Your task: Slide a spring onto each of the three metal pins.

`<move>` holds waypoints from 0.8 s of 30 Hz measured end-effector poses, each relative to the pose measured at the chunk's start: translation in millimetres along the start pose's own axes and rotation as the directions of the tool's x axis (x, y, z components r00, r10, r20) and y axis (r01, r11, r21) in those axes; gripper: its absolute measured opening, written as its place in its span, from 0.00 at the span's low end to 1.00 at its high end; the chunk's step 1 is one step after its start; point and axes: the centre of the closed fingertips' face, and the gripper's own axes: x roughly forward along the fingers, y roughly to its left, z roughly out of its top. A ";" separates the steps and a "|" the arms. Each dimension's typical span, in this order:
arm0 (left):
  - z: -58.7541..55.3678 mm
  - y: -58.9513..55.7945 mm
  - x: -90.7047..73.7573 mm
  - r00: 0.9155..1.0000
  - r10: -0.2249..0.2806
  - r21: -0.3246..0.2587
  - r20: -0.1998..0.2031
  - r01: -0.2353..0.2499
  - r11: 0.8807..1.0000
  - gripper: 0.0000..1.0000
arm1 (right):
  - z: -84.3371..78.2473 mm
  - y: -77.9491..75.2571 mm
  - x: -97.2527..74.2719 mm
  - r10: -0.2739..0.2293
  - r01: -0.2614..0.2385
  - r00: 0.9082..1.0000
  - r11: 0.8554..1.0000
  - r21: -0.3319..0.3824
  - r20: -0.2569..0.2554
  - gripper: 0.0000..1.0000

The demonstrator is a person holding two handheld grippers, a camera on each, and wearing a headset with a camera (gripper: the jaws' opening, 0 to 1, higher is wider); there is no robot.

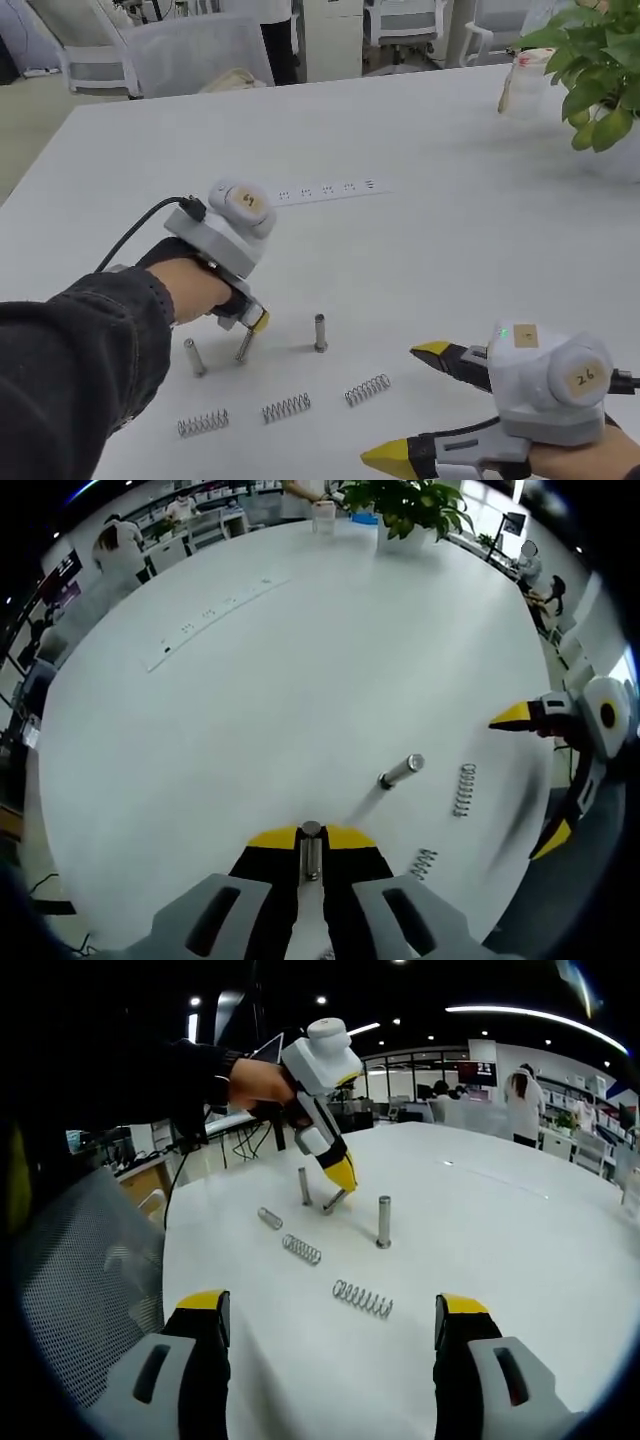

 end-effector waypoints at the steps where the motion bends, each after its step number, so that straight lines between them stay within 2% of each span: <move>1: 0.3 -0.4 -0.3 1.000 0.000 0.000 0.001 0.000 1.000 0.00 | 0.1 0.4 0.0 0.001 -0.001 1.000 1.000 0.000 0.000 0.83; 24: -3.8 -13.2 -10.0 1.000 -0.016 0.002 0.023 0.016 1.000 0.00 | -1.7 4.6 0.8 0.007 -0.007 1.000 1.000 -0.013 -0.017 0.83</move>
